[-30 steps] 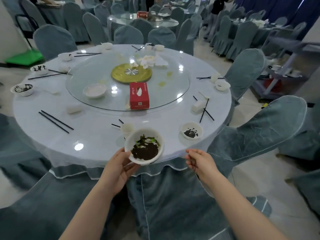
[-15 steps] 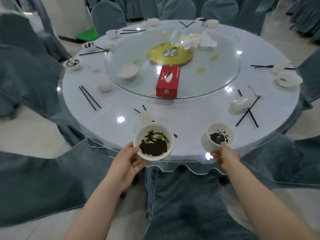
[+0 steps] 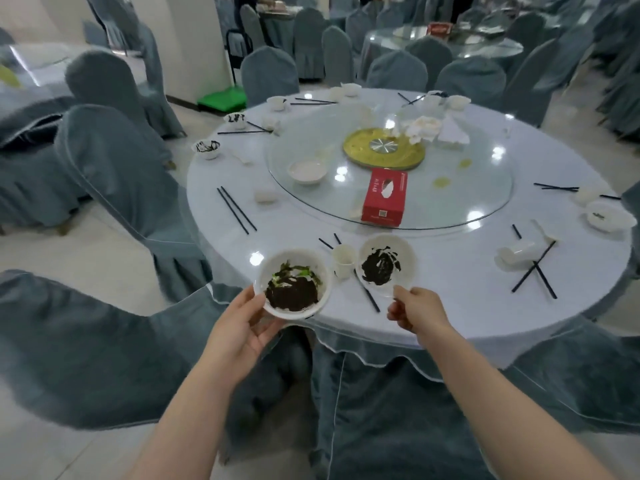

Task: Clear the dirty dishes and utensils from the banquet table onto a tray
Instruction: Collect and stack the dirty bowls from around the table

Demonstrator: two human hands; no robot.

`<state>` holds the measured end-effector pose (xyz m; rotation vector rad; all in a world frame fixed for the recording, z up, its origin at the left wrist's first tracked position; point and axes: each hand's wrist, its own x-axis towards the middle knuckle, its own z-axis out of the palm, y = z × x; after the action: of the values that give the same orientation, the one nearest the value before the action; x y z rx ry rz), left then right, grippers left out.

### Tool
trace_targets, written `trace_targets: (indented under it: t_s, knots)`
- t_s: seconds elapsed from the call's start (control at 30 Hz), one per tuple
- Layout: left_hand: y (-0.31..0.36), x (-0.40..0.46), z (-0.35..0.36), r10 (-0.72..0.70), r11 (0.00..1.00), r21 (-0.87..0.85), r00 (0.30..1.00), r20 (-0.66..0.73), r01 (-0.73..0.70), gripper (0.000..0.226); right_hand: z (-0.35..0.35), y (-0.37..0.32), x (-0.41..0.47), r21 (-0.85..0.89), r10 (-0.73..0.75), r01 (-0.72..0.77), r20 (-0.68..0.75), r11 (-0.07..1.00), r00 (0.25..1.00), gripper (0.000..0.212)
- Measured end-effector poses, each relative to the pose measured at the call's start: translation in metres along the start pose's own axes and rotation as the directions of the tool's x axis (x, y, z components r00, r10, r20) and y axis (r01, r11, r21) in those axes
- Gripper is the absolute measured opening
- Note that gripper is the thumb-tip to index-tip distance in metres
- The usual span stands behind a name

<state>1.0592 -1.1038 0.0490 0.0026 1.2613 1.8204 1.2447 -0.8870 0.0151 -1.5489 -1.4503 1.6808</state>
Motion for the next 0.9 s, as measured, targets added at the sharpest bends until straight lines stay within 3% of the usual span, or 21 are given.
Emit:
trace_targets:
  t_s: [0.3,0.5,0.9]
  knots:
    - [0.111,-0.021,-0.139,0.15,0.989,-0.008,0.989,0.007,-0.15,0.031,0.172,-0.048,-0.105,0.001,-0.147,0.149,0.153,0.989,0.977,0.021]
    - [0.175,-0.037,-0.236,0.227,0.971,-0.049,0.969,-0.1,-0.233,0.04,0.298,-0.071,-0.163,-0.056,-0.24,0.268,0.3,0.962,0.923,0.029]
    - [0.274,-0.009,-0.387,0.335,0.94,0.176,0.895,-0.294,-0.294,0.031,0.545,-0.101,-0.182,-0.288,-0.128,0.464,0.723,0.838,0.679,0.019]
